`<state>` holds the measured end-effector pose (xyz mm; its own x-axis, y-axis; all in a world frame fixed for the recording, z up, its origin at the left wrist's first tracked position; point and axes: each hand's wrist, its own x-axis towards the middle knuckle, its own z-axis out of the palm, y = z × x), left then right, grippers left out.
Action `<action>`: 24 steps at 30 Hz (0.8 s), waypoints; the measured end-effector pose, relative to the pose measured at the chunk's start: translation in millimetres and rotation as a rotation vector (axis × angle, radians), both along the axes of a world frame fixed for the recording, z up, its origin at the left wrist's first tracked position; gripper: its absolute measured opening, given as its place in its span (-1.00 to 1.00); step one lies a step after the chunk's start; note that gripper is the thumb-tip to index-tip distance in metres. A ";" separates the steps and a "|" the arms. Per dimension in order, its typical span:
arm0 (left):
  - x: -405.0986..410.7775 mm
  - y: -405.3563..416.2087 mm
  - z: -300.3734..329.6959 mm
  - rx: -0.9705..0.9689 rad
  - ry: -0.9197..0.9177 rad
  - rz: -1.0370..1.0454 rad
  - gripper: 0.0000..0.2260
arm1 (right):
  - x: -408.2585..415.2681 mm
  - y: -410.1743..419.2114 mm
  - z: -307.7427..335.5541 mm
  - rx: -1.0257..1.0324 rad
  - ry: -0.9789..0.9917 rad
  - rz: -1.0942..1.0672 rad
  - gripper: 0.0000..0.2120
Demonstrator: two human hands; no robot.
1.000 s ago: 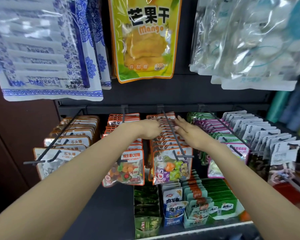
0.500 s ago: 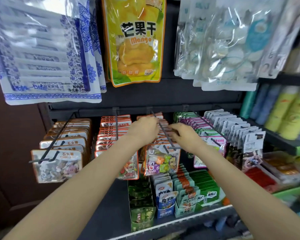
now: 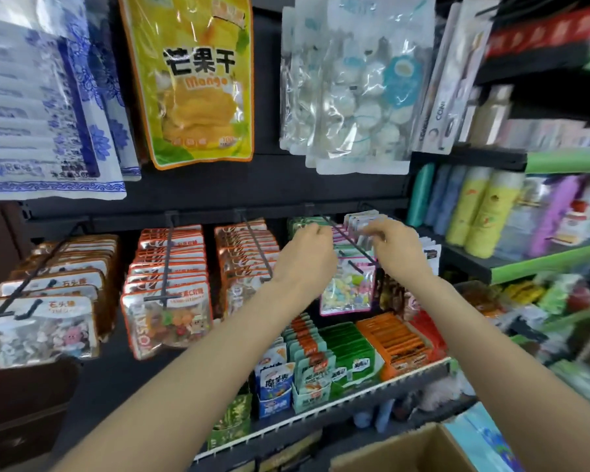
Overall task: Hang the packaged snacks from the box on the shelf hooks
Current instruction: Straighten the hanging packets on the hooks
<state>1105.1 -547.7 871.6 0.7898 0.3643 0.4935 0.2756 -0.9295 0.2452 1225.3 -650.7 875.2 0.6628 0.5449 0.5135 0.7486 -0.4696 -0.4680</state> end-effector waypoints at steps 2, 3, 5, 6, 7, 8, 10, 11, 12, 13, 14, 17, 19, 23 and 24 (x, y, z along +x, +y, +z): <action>15.9 -9.6 -8.8 -0.032 0.077 0.008 -0.69 | 21.3 -15.7 -7.5 -0.022 0.078 -0.016 -0.69; 24.5 -14.1 -13.4 -0.044 0.105 0.015 -0.69 | 32.7 -21.6 -13.3 -0.043 0.105 -0.006 -0.70; 41.1 -20.5 -21.4 -0.059 0.153 0.056 -0.66 | 52.5 -29.6 -27.4 -0.100 0.135 0.028 -0.69; 48.6 -22.4 -25.1 -0.067 0.181 0.091 -0.62 | 60.7 -31.8 -34.2 -0.128 0.138 0.060 -0.69; 55.2 -23.4 -29.2 -0.078 0.214 0.131 -0.55 | 67.1 -33.1 -39.9 -0.160 0.142 0.107 -0.67; 60.8 -23.5 -33.7 -0.089 0.248 0.166 -0.48 | 71.6 -33.6 -45.0 -0.185 0.144 0.173 -0.65; 67.9 -22.4 -43.1 -0.112 0.323 0.195 -0.29 | 78.8 -33.2 -55.2 -0.246 0.146 0.314 -0.50; 69.2 -21.7 -48.1 -0.119 0.369 0.194 -0.21 | 82.5 -32.0 -60.9 -0.300 0.133 0.358 -0.41; 69.9 -21.7 -52.6 -0.111 0.409 0.194 -0.14 | 86.0 -30.4 -66.3 -0.355 0.116 0.385 -0.32; 70.5 -21.4 -56.8 -0.090 0.428 0.202 -0.09 | 89.5 -28.3 -71.3 -0.387 0.120 0.406 -0.25; 71.6 -20.5 -60.9 -0.074 0.417 0.217 -0.07 | 91.6 -26.0 -75.5 -0.391 0.137 0.426 -0.20; 75.9 -19.5 -69.4 -0.082 0.272 0.277 -0.06 | 95.0 -16.7 -83.4 -0.317 0.173 0.458 -0.12; 79.9 -16.7 -72.2 -0.055 0.222 0.294 -0.06 | 96.0 -10.2 -84.6 -0.254 0.188 0.451 -0.10; 87.5 -5.1 -80.3 -0.003 0.211 0.336 -0.08 | 98.2 3.6 -88.6 -0.229 0.154 0.459 -0.13; 89.8 -2.2 -82.3 0.004 0.197 0.346 -0.08 | 99.6 6.9 -89.3 -0.226 0.144 0.460 -0.14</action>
